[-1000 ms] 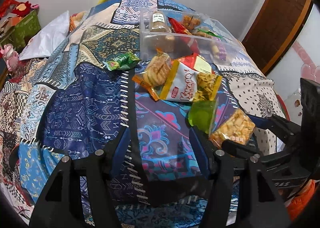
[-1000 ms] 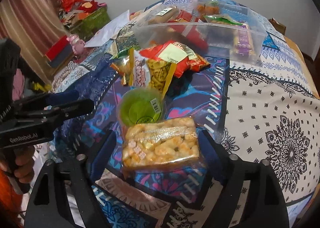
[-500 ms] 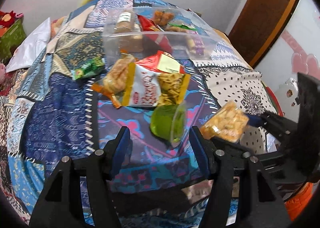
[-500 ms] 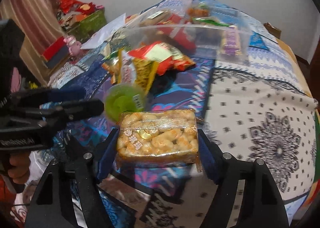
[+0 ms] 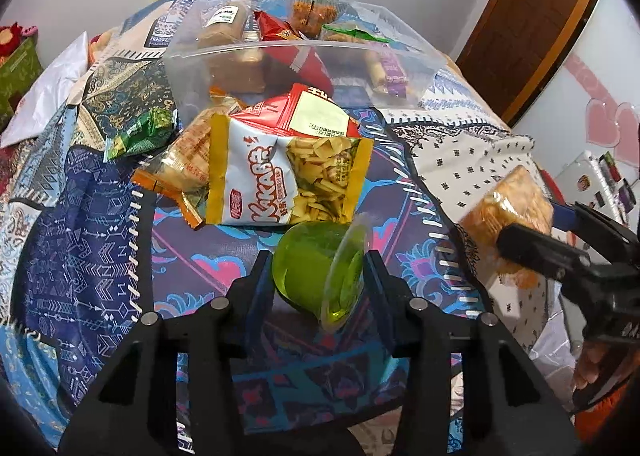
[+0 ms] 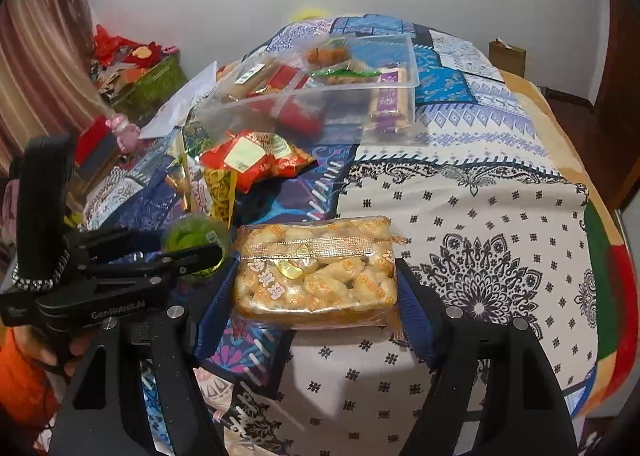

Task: Organize snacks
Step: 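Carry the green cup and yellow pastry pack into the clear box, open both tools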

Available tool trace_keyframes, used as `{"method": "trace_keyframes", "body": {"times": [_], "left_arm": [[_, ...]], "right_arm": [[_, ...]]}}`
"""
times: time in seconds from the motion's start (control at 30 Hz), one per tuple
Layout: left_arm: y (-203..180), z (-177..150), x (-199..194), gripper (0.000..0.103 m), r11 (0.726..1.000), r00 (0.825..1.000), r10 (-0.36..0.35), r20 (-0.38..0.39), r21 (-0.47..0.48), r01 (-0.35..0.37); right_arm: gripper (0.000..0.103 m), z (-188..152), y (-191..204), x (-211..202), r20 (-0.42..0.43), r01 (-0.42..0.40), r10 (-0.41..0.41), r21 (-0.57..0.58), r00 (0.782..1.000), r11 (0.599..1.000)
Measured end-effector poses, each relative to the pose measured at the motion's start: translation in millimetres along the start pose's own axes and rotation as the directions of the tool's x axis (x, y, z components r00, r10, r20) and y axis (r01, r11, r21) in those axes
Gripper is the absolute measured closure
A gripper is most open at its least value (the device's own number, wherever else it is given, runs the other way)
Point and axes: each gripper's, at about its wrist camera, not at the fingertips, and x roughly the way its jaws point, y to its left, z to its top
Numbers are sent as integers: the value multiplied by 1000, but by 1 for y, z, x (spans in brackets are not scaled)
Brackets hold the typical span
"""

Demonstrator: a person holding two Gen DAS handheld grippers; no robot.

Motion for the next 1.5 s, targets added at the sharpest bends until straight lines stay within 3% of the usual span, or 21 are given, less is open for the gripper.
{"method": "trace_keyframes", "body": {"times": [0.33,0.87,1.13,1.5], "left_arm": [[9,1,-30,59,999,997,18,79,-29,-15],[11,71,-70,59,1000,963,10,271,-27,-2],[16,111,-53,59,999,954,27,300,-30,-19],[23,154,5,59,999,968,8,250,-42,3]], "right_arm": [[31,15,2,-5,43,-6,6,6,999,1000],[31,72,-2,-14,167,12,-13,7,986,1000],[31,103,-14,7,190,17,-21,24,982,1000],[31,134,-33,59,147,27,-34,48,988,998]]}}
